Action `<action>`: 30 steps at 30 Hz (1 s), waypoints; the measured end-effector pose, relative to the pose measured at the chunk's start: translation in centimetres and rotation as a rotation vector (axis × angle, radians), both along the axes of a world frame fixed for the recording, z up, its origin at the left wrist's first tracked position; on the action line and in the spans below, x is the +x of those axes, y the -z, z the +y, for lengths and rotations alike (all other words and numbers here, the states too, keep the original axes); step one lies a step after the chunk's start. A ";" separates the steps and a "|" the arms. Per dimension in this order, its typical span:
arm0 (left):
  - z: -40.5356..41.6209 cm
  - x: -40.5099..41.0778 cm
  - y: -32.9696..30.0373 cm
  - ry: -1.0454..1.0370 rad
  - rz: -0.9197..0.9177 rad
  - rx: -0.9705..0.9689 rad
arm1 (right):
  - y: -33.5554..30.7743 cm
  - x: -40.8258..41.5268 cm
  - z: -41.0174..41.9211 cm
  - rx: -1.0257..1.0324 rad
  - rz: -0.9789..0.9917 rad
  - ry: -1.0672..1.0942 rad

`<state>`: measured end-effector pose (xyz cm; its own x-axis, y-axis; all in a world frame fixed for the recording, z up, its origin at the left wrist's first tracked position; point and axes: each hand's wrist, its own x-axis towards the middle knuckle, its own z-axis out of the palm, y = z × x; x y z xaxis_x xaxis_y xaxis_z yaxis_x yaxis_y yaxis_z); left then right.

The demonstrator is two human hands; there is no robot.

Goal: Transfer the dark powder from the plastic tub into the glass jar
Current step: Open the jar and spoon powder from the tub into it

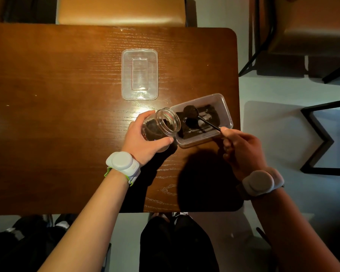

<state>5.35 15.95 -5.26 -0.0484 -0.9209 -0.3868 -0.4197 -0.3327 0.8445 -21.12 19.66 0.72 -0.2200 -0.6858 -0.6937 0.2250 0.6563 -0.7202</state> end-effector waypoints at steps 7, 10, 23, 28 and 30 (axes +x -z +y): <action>0.2 -0.3 -0.1 -0.007 0.001 0.005 | -1.9 2.7 0.4 -0.139 0.169 -0.168; 0.3 -0.4 -0.2 -0.006 0.012 -0.001 | -2.0 4.0 0.5 -0.474 0.610 -0.457; 0.7 -0.3 -0.4 0.007 -0.010 -0.001 | -2.7 0.0 -0.5 -0.572 0.953 -0.515; 1.2 0.6 0.0 0.018 -0.034 0.027 | -0.4 -3.5 -0.6 -0.449 1.066 -0.477; 1.4 0.9 0.2 0.015 -0.041 0.043 | 0.9 -4.1 -0.6 -0.422 1.068 -0.476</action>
<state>6.20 17.30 -5.43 -0.0451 -0.9029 -0.4275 -0.4588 -0.3615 0.8117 -25.23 19.06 -0.14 -0.2070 -0.9780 -0.0266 -0.7998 0.1848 -0.5711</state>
